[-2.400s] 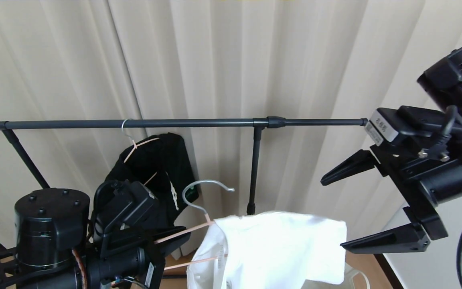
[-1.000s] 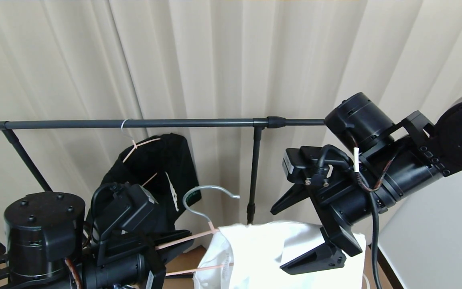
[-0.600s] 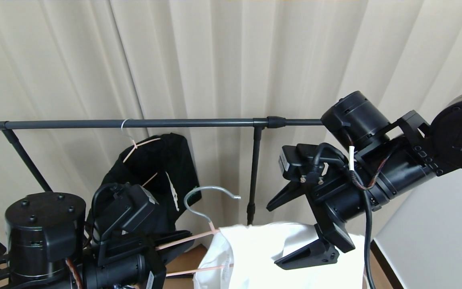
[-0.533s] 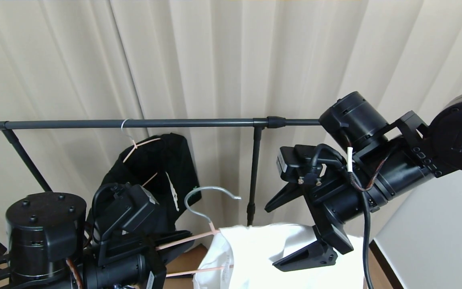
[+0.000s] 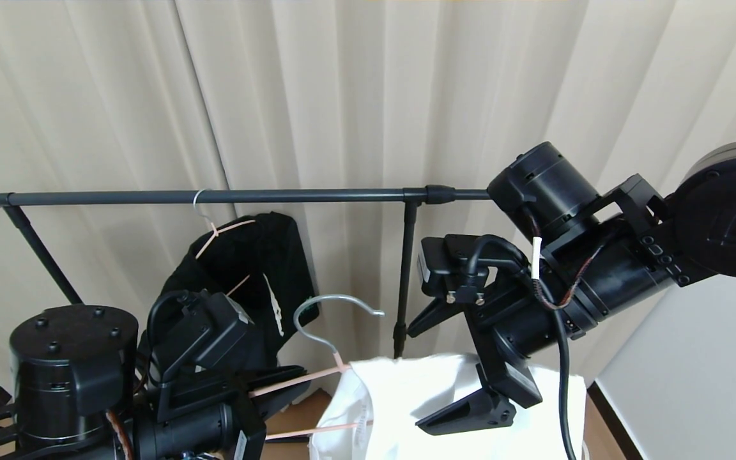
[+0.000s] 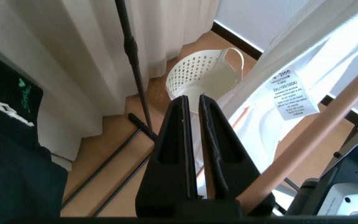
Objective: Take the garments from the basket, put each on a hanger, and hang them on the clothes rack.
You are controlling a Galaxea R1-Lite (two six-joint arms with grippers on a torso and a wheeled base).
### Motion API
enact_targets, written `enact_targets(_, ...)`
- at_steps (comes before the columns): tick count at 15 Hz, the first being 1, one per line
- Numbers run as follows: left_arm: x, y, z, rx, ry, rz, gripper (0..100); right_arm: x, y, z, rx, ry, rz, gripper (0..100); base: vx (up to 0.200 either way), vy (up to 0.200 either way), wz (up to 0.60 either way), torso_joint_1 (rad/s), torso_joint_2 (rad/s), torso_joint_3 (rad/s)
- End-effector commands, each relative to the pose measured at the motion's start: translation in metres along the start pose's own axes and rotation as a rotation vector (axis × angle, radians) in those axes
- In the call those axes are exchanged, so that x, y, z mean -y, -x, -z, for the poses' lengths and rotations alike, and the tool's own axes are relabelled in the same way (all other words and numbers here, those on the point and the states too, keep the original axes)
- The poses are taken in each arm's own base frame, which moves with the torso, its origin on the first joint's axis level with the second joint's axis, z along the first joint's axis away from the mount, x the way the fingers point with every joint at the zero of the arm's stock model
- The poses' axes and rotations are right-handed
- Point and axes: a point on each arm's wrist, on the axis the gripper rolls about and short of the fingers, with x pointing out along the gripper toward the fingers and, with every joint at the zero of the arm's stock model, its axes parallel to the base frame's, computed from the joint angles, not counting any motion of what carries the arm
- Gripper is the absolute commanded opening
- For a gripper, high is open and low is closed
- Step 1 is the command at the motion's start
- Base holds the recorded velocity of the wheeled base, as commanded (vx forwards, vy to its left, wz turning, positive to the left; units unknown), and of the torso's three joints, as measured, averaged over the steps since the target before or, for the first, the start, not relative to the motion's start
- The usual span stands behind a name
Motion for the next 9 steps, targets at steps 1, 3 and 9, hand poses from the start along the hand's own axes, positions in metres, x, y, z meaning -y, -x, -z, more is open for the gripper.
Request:
enact_targets(1, -0.0001, -0.0004, 0.0002, -0.002, 0.0, 0.0, 0, 0.0004, -0.0012, -0.0002, -0.002, -0.003, -0.001, 100, 0.0, 0.0, 0.0, 0.0, 0.0, 0.0)
enact_targets(3, 0.0, -0.0001, 0.0, 0.0, 0.0, 0.0, 0, -0.0011, -0.0005, 0.0002, -0.002, -0.003, -0.005, 0, 0.0, 0.0, 0.0, 0.0, 0.0, 0.0)
enact_targets(9, -0.0001, 0.0009, 0.0013, -0.003, 0.001, -0.003, 0, -0.0035, 0.0022, 0.0011, -0.001, -0.002, -0.004, 0, 0.0, 0.0, 0.0, 0.0, 0.0, 0.0)
